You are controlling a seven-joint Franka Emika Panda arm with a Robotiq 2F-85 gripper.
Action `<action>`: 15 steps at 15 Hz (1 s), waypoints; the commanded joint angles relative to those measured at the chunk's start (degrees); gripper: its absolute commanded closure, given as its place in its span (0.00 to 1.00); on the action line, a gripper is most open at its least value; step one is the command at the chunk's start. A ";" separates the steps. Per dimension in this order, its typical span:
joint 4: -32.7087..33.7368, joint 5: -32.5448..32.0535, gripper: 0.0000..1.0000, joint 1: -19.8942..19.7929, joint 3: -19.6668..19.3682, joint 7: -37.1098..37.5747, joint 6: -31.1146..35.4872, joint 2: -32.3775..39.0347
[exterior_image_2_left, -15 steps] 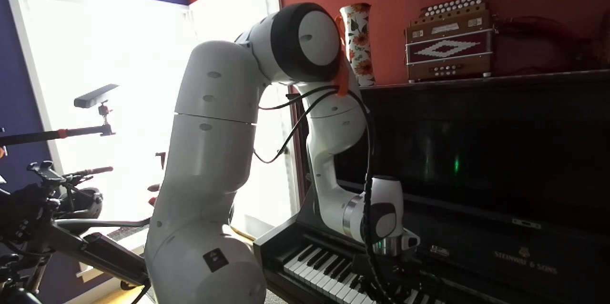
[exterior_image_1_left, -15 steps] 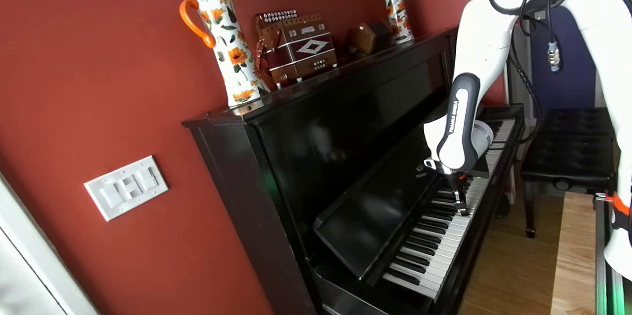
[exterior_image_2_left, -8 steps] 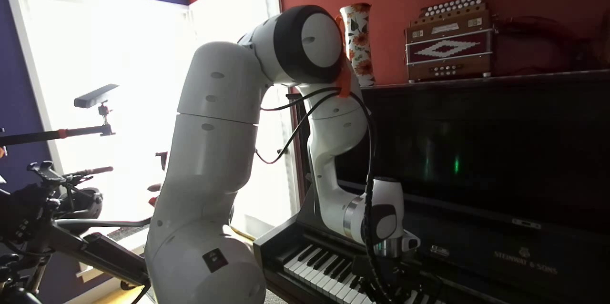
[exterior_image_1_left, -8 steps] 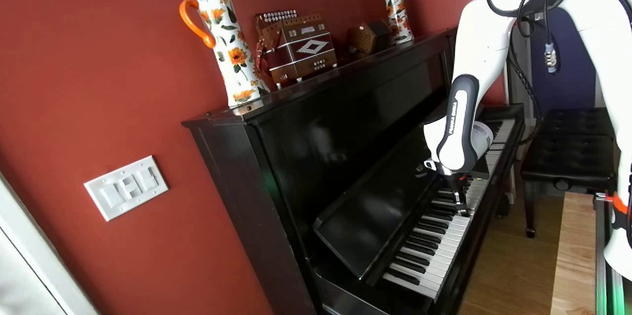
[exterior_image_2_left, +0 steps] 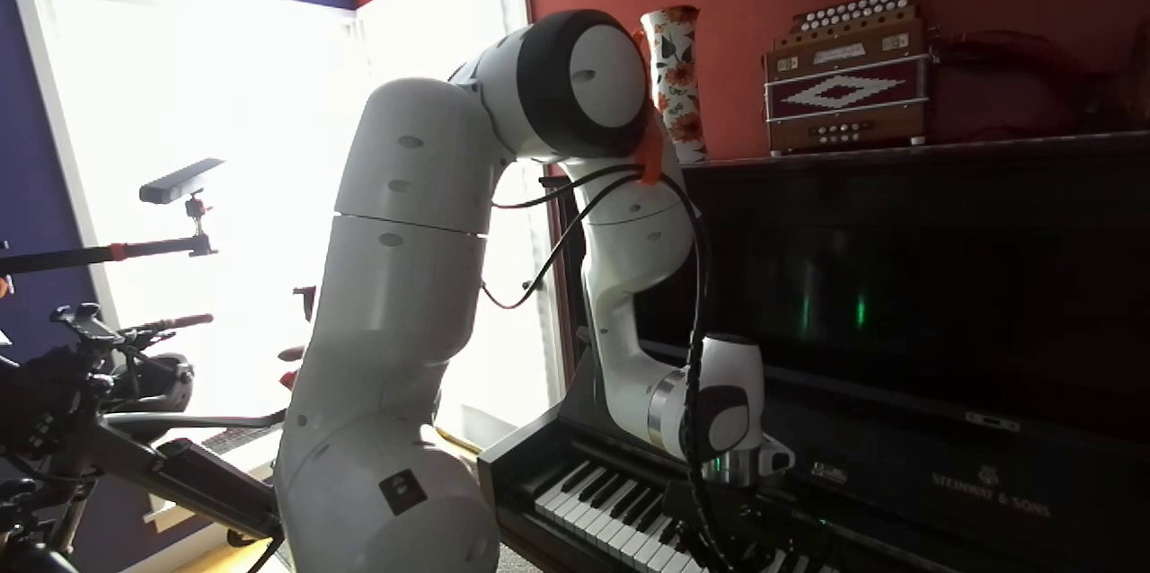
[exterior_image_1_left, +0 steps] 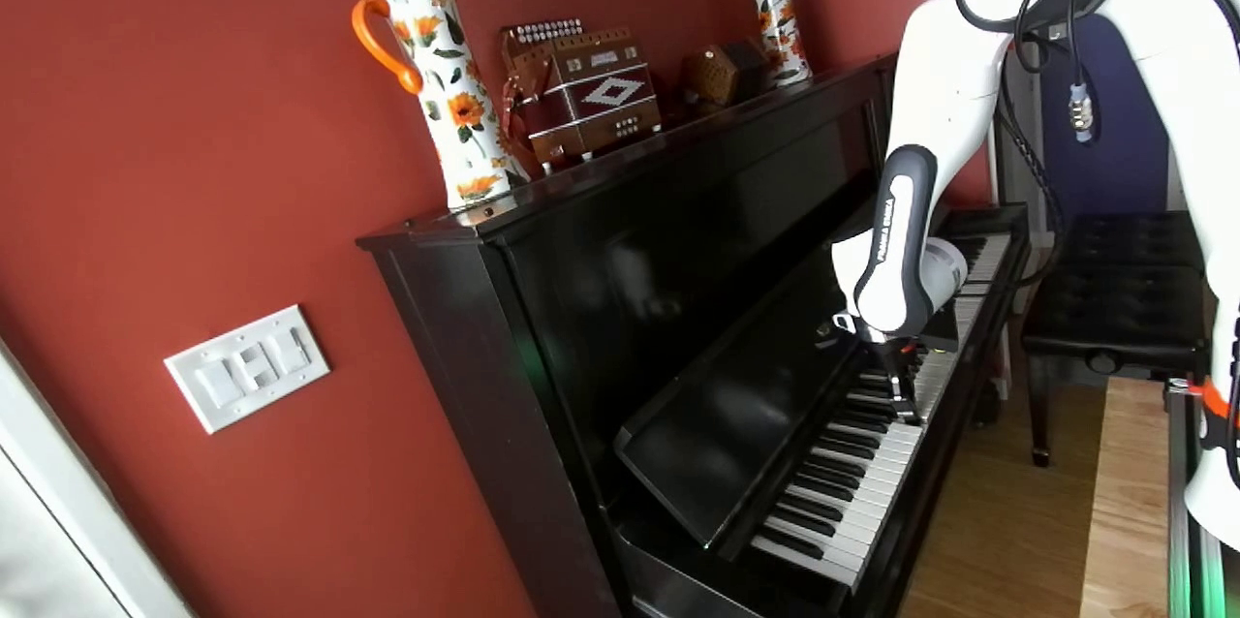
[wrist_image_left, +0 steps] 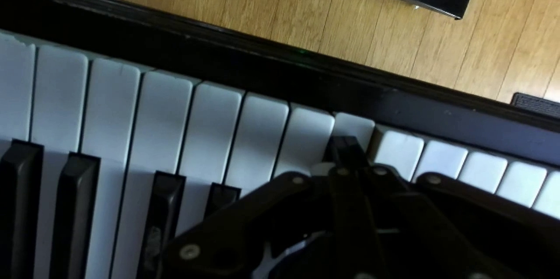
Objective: Press a white key on the middle left of the piano
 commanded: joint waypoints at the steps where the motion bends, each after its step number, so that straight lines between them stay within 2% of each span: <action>1: 1.19 4.51 1.00 -2.55 3.27 -1.08 -1.55 2.55; 8: 1.20 3.35 1.00 -2.10 2.10 0.31 -1.00 2.68; 15: -0.50 -0.50 1.00 -0.50 -0.86 2.39 -2.57 -1.74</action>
